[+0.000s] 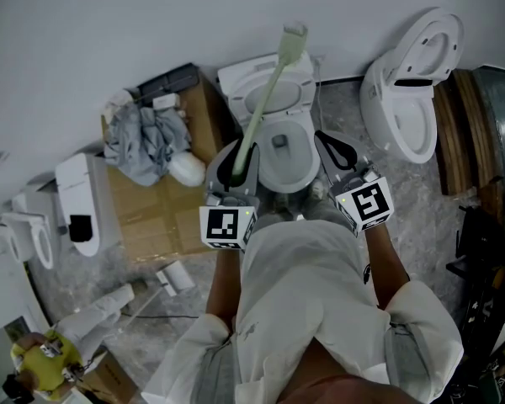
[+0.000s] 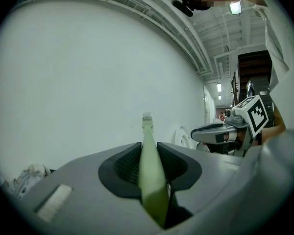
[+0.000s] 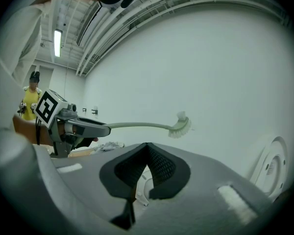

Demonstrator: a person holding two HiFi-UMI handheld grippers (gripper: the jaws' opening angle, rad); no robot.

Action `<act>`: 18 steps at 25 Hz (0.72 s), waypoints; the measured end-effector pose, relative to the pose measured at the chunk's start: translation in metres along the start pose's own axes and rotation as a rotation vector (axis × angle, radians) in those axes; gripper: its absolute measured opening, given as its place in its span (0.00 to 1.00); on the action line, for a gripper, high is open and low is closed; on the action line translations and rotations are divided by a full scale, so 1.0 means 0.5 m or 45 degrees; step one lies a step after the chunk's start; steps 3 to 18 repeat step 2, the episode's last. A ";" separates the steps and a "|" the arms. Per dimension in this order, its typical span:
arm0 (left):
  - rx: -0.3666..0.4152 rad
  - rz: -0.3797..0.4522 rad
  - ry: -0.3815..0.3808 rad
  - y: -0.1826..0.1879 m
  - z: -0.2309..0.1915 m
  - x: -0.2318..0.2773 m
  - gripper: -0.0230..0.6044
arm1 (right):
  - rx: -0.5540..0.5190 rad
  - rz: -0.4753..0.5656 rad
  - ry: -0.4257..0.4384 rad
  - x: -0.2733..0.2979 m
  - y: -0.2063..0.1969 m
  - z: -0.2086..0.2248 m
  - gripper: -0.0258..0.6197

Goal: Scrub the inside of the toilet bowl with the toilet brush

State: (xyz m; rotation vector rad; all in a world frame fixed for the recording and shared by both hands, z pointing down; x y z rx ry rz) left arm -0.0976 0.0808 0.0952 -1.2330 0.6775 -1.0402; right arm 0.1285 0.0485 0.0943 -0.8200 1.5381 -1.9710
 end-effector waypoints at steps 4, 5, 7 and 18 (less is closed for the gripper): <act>0.000 0.000 -0.001 -0.002 -0.002 0.001 0.22 | 0.002 0.000 0.000 0.002 -0.003 0.001 0.04; 0.000 0.000 -0.001 -0.002 -0.002 0.001 0.22 | 0.002 0.000 0.000 0.002 -0.003 0.001 0.04; 0.000 0.000 -0.001 -0.002 -0.002 0.001 0.22 | 0.002 0.000 0.000 0.002 -0.003 0.001 0.04; 0.000 0.000 -0.001 -0.002 -0.002 0.001 0.22 | 0.002 0.000 0.000 0.002 -0.003 0.001 0.04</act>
Point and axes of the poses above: the fingertips, and each gripper's own axes: x forward along the fingers, z to its right, y out of its top, the point moved 9 cm from there along -x, backward along the fingers, and after that the axes turned 15 degrees about x, right-handed, at the moved point
